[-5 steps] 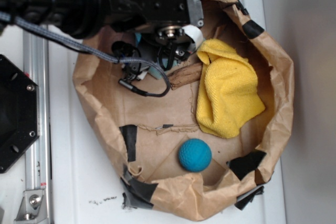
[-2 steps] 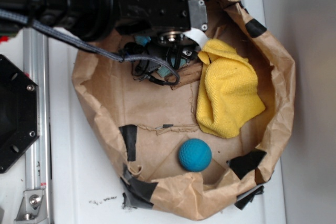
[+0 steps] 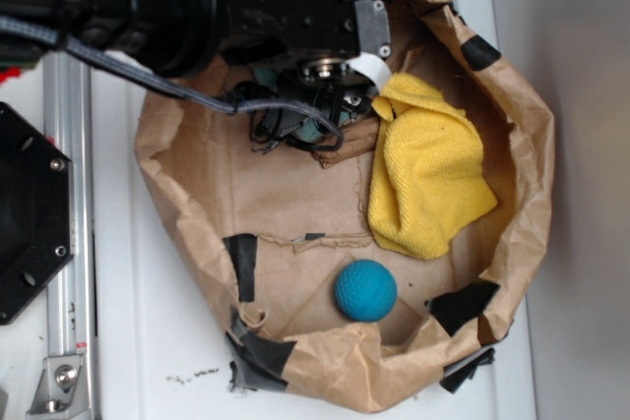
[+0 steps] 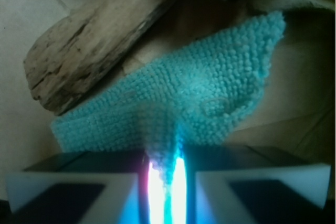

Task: Grab the blue cloth.

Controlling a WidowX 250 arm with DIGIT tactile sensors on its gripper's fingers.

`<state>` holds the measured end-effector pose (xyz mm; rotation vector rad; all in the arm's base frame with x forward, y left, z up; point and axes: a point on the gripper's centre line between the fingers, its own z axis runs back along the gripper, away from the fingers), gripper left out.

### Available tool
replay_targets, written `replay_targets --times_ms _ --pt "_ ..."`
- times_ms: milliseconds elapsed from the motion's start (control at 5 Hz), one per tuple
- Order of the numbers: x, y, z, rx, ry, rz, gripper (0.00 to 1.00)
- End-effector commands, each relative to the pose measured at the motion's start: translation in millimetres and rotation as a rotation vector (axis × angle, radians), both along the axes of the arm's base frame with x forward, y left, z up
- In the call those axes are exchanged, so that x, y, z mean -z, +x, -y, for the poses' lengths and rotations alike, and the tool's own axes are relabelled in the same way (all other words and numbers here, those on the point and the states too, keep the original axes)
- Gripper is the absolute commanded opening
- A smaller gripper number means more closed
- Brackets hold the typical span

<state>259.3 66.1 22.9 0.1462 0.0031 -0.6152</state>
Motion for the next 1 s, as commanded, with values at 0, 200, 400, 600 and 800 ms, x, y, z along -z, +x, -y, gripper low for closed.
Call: replay_targets --times_ms 0,200,400,600,800 --pt "-78.2 14.1 35.5 0.021 -0.094 0.053 0.00" --pt "-126.9 20.7 60.3 -0.082 -0.109 0.108 0.00" --pt "-159.0 25.7 72.2 -0.170 -0.195 0.054 0.00" --pt "-169.1 1.6 88.0 -0.178 -0.177 0.053 0.00" --pt "-162.3 -14.2 96.2 -0.222 -0.189 0.060 0.00"
